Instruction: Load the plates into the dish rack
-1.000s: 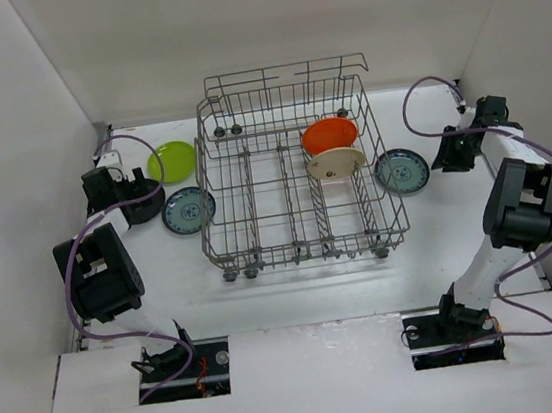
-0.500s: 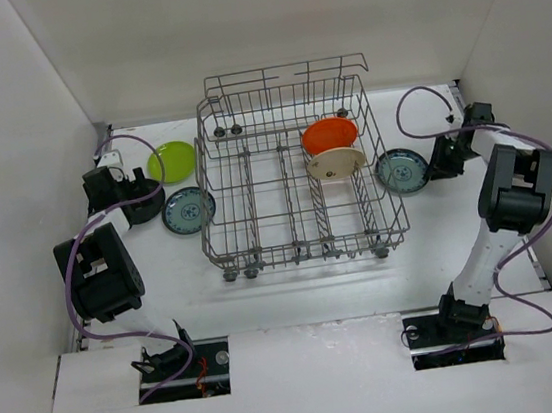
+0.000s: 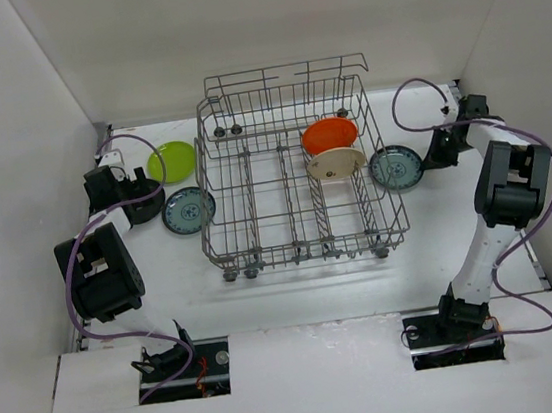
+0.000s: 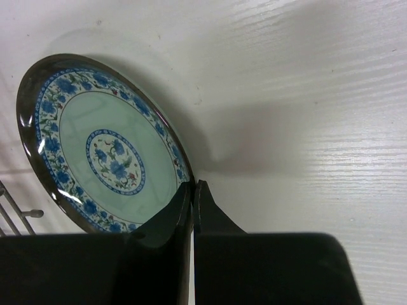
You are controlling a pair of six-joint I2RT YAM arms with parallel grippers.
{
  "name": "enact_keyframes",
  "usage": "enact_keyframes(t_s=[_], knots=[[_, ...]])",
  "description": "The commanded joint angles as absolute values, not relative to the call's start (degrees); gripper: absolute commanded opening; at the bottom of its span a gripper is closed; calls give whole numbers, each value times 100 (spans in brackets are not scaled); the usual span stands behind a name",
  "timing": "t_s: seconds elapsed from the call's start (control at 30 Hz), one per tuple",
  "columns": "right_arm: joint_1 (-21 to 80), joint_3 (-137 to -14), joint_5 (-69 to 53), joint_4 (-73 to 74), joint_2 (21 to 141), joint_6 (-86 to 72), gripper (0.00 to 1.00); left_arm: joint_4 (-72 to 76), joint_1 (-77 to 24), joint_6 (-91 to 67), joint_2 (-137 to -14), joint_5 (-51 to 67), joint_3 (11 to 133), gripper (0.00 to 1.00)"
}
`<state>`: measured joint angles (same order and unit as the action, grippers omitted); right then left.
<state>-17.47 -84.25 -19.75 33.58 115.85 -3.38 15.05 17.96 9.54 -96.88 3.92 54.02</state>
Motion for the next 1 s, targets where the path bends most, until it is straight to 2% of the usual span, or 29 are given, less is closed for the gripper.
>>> enact_keyframes(t_s=[0.0, 0.4, 0.6, 0.8, 0.97], knots=[[-1639, -8473, -1749, 3244, 11444, -290, 0, 1582, 1754, 879, -9527, 334, 5581, 100], [-1929, -8016, -1099, 2593, 9617, -325, 0, 1547, 1701, 932, -9554, 334, 5598, 100], [-1807, -7542, -669, 2049, 8203, -150, 0, 1521, 1692, 949, -9562, 343, 5607, 100], [-640, -7374, 140, 1355, 6848, 903, 0, 1521, 1683, 958, -9562, 299, 5599, 100], [547, -7007, -69, 819, 6259, 2343, 0, 1529, 1666, 976, -9571, 272, 5599, 100]])
